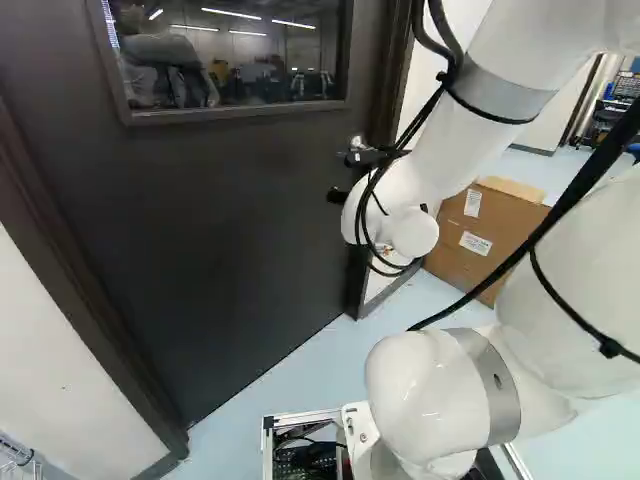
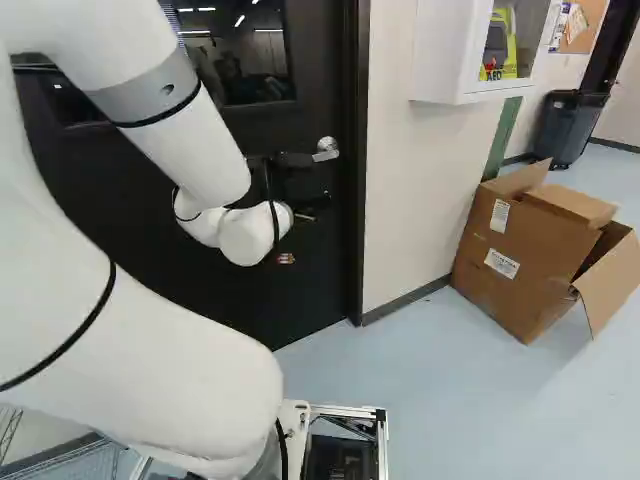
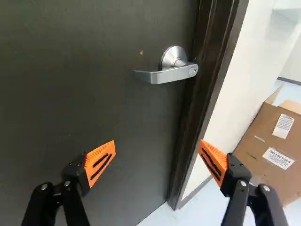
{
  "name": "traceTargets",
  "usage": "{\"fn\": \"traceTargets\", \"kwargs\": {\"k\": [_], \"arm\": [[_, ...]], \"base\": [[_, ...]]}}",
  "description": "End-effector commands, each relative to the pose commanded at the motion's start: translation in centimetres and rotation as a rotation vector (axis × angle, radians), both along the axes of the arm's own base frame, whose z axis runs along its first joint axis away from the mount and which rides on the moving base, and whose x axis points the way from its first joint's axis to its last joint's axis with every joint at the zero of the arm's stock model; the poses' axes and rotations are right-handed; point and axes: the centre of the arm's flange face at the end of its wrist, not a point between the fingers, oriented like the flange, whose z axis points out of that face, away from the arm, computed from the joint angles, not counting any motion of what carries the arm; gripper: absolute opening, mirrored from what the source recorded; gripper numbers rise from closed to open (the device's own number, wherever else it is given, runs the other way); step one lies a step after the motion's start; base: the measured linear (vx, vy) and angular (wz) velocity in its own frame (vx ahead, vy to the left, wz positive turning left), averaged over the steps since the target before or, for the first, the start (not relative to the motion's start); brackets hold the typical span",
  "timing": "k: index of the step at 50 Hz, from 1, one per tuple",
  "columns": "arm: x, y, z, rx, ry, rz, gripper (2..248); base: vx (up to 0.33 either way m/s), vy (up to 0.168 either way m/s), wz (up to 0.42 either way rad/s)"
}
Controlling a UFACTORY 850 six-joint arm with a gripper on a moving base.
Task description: Open the door and move inside
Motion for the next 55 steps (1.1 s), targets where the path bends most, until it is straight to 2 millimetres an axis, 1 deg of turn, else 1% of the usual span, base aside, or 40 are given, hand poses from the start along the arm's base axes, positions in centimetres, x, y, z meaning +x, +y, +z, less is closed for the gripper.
{"fn": "traceTargets", "kwargs": {"k": [18,40,55], "arm": [[0.8,-0.3,1.8,-0.002,-0.045,-0.009,247],[4.1,-2.2,4.2,-0.006,-0.092,-0.053,247],[4.9,-2.4,5.8,-0.009,-0.127,-0.056,247]], "base": [[0.000,0.000,0.000],[0.000,0.000,0.000],[0.000,0.000,0.000]]}}
